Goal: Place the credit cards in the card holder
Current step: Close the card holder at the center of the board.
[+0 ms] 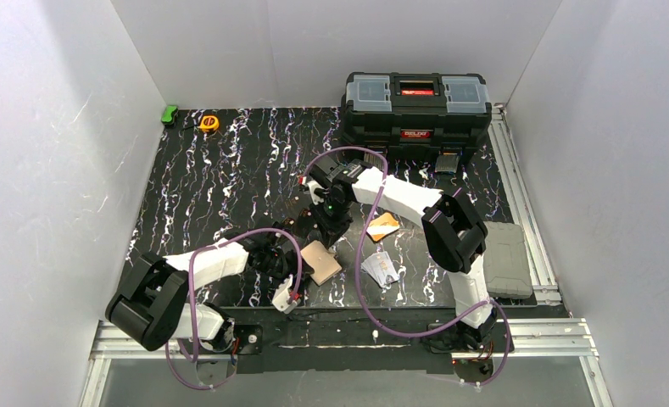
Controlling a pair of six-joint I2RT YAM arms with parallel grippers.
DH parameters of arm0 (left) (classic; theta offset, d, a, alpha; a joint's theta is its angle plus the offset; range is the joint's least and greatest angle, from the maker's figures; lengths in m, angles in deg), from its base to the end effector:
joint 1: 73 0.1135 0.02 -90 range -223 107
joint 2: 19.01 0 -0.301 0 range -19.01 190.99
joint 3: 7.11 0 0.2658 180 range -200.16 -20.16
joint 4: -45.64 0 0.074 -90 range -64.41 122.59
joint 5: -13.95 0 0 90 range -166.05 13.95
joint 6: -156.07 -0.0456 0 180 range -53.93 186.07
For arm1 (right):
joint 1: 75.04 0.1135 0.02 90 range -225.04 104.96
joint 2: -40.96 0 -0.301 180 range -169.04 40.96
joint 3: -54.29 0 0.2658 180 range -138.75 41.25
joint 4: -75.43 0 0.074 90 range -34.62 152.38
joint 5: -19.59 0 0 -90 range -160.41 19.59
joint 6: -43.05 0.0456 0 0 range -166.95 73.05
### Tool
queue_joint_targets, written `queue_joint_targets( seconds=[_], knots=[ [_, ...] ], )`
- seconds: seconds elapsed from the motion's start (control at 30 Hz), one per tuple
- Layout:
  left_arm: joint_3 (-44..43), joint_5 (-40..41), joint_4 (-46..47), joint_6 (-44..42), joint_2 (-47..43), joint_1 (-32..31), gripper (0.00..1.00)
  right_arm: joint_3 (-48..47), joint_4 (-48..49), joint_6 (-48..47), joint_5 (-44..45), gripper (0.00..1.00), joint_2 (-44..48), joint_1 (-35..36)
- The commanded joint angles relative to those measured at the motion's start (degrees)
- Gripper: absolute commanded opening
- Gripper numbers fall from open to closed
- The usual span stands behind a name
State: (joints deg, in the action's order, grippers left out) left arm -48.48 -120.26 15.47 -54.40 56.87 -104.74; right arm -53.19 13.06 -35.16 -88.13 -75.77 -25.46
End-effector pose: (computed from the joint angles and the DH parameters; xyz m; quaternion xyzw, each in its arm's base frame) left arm 0.1629 -0.1382 0.1584 0.8973 0.1370 -0.1205 0.4019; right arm 0.2843 0.3552 0.2282 -0.3391 0.9149 0.2113 0.0581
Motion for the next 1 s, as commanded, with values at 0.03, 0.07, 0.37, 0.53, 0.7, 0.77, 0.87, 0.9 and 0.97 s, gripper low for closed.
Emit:
queue_joint_targets(
  seconds=[0.03, 0.07, 0.37, 0.53, 0.7, 0.77, 0.87, 0.9, 0.97],
  knots=[
    [2.3, 0.1, -4.9, -12.1, 0.1, -0.6, 0.20, -2.8, -0.2, 0.1, 0.0, 0.15, -0.6, 0.3],
    [2.3, 0.1, -4.9, -12.2, 0.1, -0.7, 0.20, -2.8, -0.3, 0.1, -0.1, 0.14, -0.7, 0.3],
    [2.4, 0.2, -4.6, -11.7, -0.1, -0.7, 0.20, -2.1, -0.6, 0.2, -0.6, 0.38, -1.1, 0.6],
    [2.5, 0.3, -4.5, -11.6, -0.3, -0.7, 0.19, -2.5, -0.7, 0.3, 0.4, 0.30, -1.6, 0.8],
    [2.7, 0.3, -4.4, -11.5, -0.4, -0.7, 0.19, -2.3, -0.6, 0.6, 0.6, 0.09, -1.5, 0.8],
    [2.8, 0.3, -4.3, -11.4, -0.4, -0.7, 0.19, -2.1, -0.5, 0.5, 0.7, 0.01, -1.3, 0.8],
    [3.1, 0.1, -3.9, -11.5, -0.4, -0.8, 0.19, -1.6, -0.1, 1.0, 0.4, 0.01, -0.6, 0.8],
    [3.1, 0.1, -3.8, -11.5, -0.3, -0.8, 0.19, -1.5, 0.0, 1.1, -0.3, 0.01, -0.8, 0.8],
    [3.0, 0.2, -3.6, -11.2, -0.4, -0.9, 0.19, -1.0, 0.5, 1.2, -1.2, 0.01, -2.0, 1.8]
  ],
)
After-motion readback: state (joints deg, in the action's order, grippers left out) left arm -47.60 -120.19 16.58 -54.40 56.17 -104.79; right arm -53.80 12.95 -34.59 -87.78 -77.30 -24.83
